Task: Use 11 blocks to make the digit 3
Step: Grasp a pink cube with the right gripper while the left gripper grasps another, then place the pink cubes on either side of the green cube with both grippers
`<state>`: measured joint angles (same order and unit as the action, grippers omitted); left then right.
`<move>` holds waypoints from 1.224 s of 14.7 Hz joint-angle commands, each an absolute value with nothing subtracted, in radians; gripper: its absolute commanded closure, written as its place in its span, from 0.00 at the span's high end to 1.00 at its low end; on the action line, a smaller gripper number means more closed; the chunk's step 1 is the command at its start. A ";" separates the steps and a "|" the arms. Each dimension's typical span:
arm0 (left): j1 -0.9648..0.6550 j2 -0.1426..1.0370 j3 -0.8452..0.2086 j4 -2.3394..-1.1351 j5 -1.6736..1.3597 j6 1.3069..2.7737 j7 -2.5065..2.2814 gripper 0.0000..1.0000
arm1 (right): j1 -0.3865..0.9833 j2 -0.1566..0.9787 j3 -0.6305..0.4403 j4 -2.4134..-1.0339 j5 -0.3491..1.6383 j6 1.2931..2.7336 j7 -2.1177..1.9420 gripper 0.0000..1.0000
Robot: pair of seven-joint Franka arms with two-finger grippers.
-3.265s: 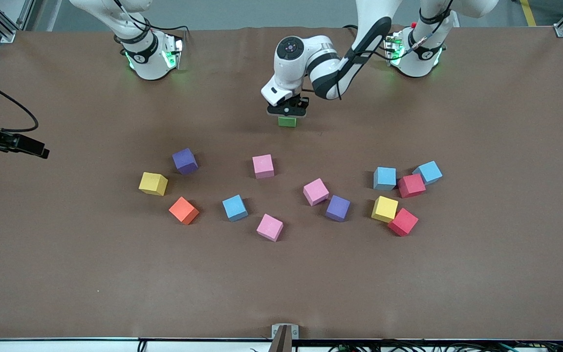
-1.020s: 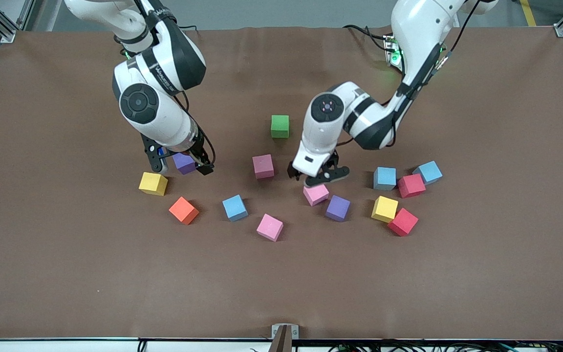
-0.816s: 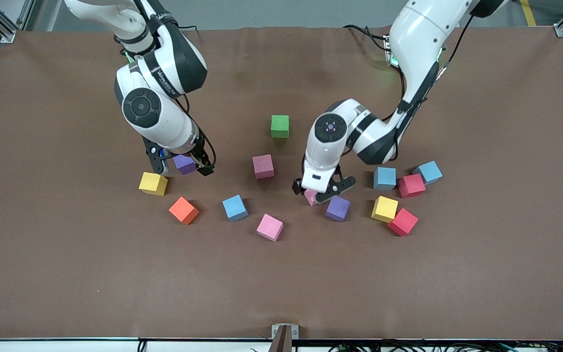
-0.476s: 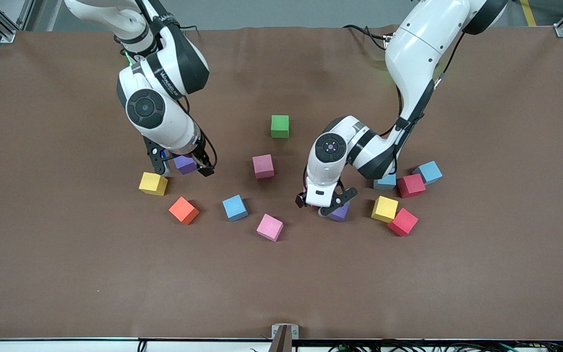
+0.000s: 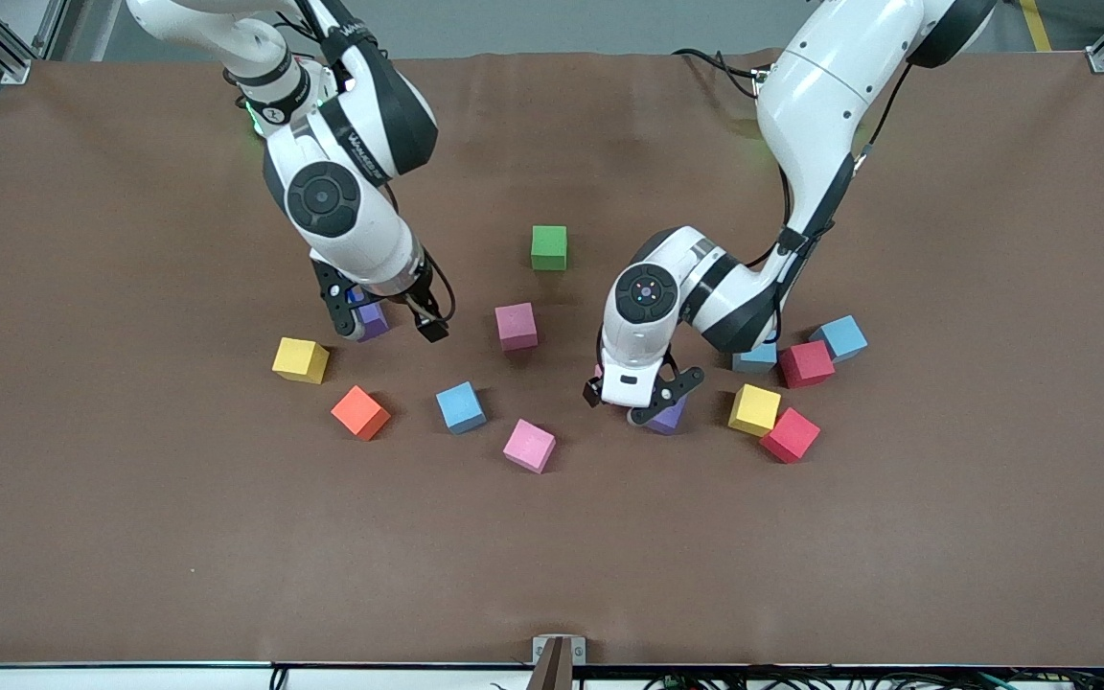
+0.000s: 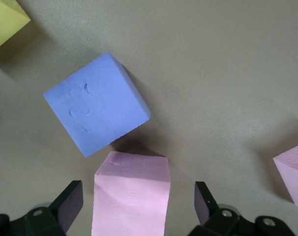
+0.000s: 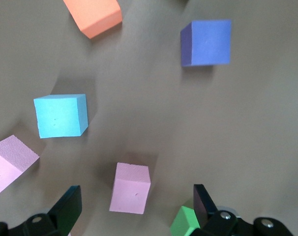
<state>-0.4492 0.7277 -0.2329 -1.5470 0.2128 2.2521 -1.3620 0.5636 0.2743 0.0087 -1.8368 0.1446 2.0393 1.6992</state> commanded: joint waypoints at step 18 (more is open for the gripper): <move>-0.446 0.620 -0.236 -1.650 0.222 2.255 -1.486 0.37 | 0.749 0.555 -0.006 -1.838 0.107 2.394 1.974 1.00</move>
<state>-0.4480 0.7268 -0.2335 -1.5624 0.2128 2.2606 -1.4258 0.7247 0.5335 0.0050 -1.8433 0.1342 2.3648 1.9284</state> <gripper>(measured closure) 0.467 0.000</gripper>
